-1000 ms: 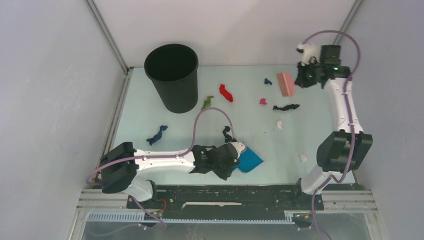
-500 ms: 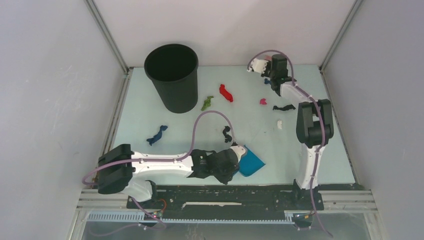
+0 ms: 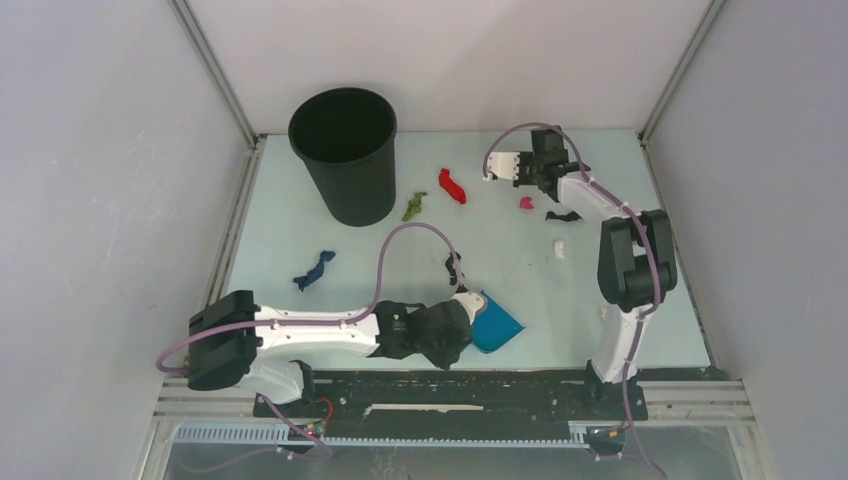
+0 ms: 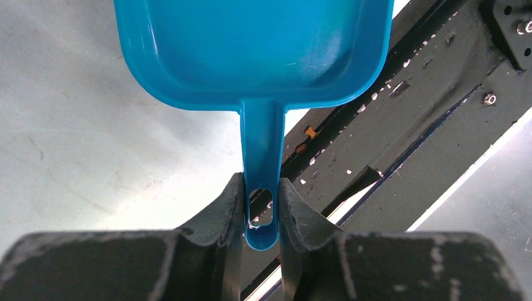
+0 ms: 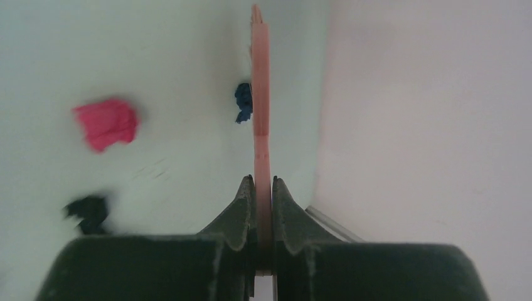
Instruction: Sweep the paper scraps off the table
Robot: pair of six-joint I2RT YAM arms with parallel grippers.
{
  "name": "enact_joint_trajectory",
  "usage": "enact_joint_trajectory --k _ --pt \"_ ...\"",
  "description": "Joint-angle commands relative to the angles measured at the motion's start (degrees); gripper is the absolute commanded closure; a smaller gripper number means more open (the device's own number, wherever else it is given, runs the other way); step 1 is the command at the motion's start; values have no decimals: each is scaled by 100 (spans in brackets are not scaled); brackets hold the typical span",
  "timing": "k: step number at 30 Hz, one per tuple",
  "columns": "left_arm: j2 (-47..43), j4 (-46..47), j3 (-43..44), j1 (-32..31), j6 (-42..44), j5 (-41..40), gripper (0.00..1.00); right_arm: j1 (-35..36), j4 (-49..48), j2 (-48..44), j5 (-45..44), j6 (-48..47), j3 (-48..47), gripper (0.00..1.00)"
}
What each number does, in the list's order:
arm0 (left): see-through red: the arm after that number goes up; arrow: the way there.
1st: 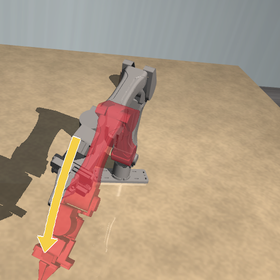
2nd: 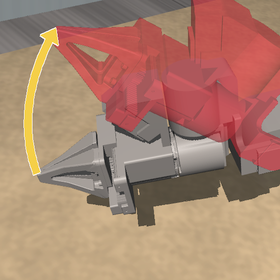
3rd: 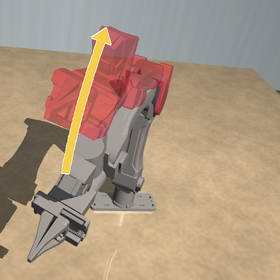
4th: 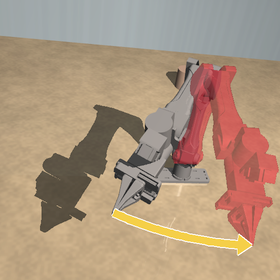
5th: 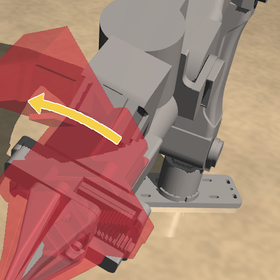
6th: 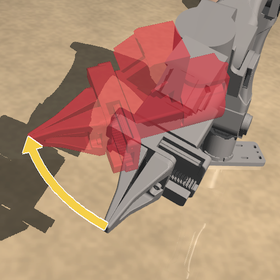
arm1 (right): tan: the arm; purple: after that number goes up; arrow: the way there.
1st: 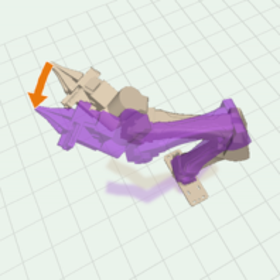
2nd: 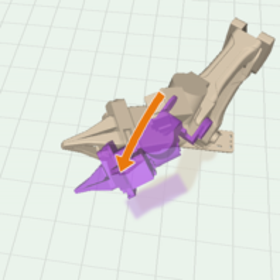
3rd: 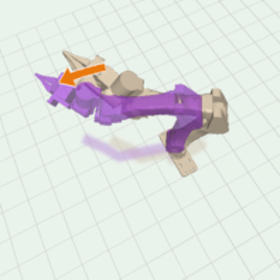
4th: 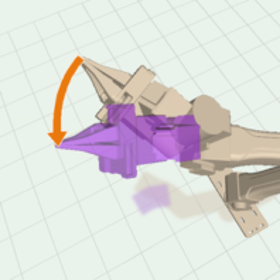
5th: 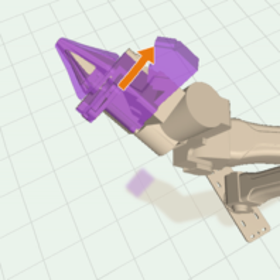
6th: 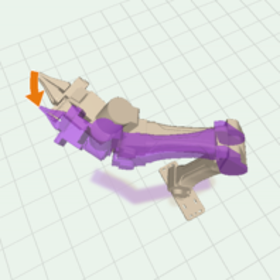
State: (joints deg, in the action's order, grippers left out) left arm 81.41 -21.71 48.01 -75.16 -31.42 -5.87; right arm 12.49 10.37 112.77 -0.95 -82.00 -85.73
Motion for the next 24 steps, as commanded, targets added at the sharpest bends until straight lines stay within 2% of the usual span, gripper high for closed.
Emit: enact_joint_trajectory --k 1,9,14,17,20,24 --pt "-28 101 118 -38 75 4 100 19 1140 -884 298 -22 317 100" --pt "173 106 262 -44 177 66 100 -12 3285 -2056 906 519 501 100" --pt "293 85 358 -43 244 124 100 -94 3797 -2776 1024 575 505 100" --pt "361 33 433 -38 284 145 100 -154 3110 -2957 826 785 524 100" --pt "393 1 472 -38 294 203 100 -184 1654 -2925 447 1007 739 100" --pt "396 -61 494 -40 301 202 100 -87 99 -2396 -206 757 833 100"
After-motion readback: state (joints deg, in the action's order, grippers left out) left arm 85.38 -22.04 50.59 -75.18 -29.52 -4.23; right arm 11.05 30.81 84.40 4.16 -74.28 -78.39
